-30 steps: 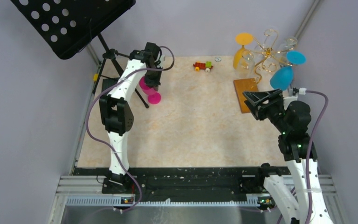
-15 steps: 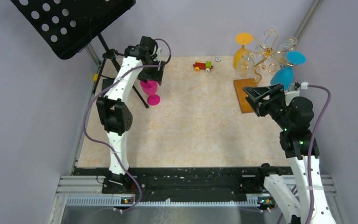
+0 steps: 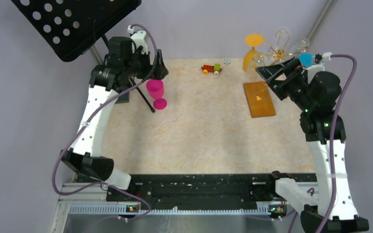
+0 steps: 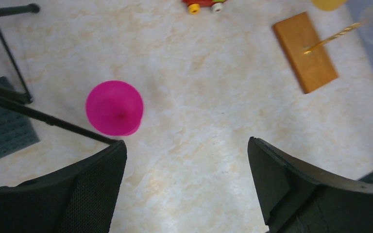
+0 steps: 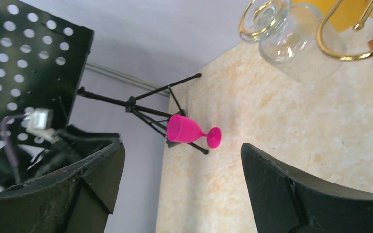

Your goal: Take the wine glass off the wine glass rack

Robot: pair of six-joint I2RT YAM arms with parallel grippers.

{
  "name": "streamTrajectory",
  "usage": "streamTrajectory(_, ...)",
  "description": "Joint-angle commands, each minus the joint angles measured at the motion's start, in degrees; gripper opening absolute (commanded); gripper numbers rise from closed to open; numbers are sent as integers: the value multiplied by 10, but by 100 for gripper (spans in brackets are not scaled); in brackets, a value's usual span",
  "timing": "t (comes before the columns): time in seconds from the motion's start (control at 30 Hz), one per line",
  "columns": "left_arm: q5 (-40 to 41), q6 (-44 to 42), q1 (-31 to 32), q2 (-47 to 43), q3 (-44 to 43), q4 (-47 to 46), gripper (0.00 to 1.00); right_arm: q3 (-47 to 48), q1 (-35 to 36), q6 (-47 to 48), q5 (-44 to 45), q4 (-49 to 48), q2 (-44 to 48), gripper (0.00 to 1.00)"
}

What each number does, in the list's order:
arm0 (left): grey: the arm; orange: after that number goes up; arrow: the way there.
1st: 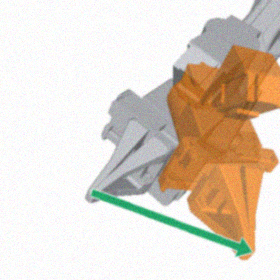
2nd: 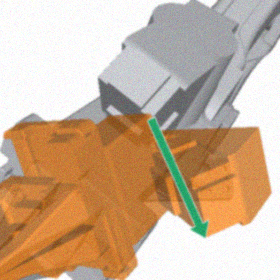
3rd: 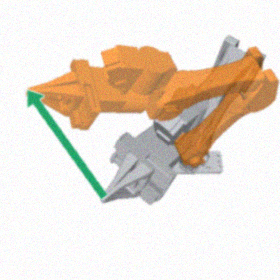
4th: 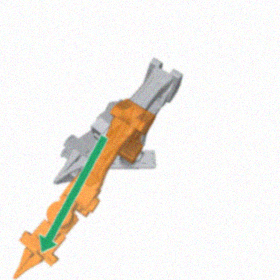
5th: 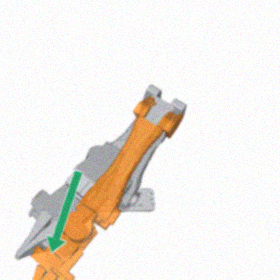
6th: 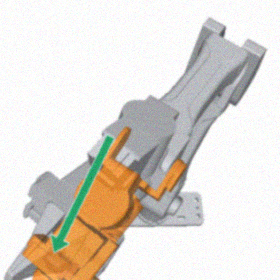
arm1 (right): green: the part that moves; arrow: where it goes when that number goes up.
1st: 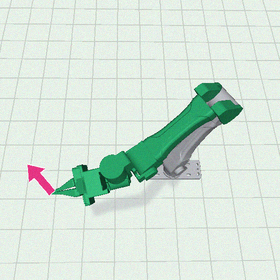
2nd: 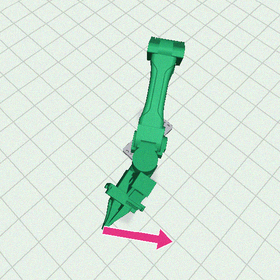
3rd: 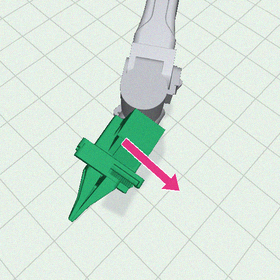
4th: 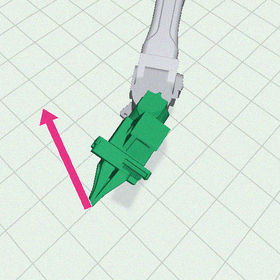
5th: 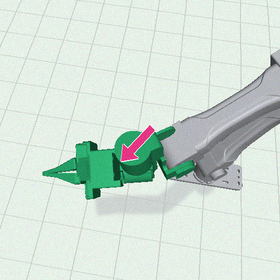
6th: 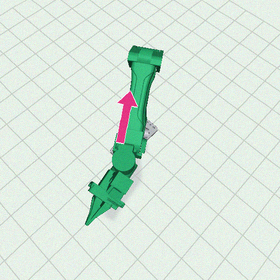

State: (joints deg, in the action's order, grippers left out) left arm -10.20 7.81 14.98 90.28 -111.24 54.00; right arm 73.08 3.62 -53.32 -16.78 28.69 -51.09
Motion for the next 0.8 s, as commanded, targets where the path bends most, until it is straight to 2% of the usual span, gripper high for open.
streamTrajectory(0.0, -114, 65, -2, -85, 111, -162, 98, 62, 1, 65, 41, 26, -34, 87)
streamTrajectory(0.07, -145, 90, -2, -127, 168, -214, 98, 72, 1, 69, 62, 23, -46, 77)
streamTrajectory(0.2, -185, 143, -2, -224, 296, -329, 99, 60, 0, 46, 107, -12, -51, 63)
streamTrajectory(0.27, -198, 166, -2, -264, 368, -379, 99, 53, 1, 36, 115, -26, -56, 60)
streamTrajectory(0.37, -198, 197, -2, -309, 431, -421, 99, 41, 0, 16, 139, -41, -69, 60)
streamTrajectory(0.63, -217, 188, -2, -355, 488, -404, 99, 67, -3, -35, 166, -33, -122, 64)
streamTrajectory(0.67, -228, 185, -2, -356, 493, -403, 99, 73, -4, -38, 166, -32, -131, 63)
streamTrajectory(0.77, -269, 169, -1, -352, 500, -394, 99, 95, -9, -35, 166, -15, -161, 48)
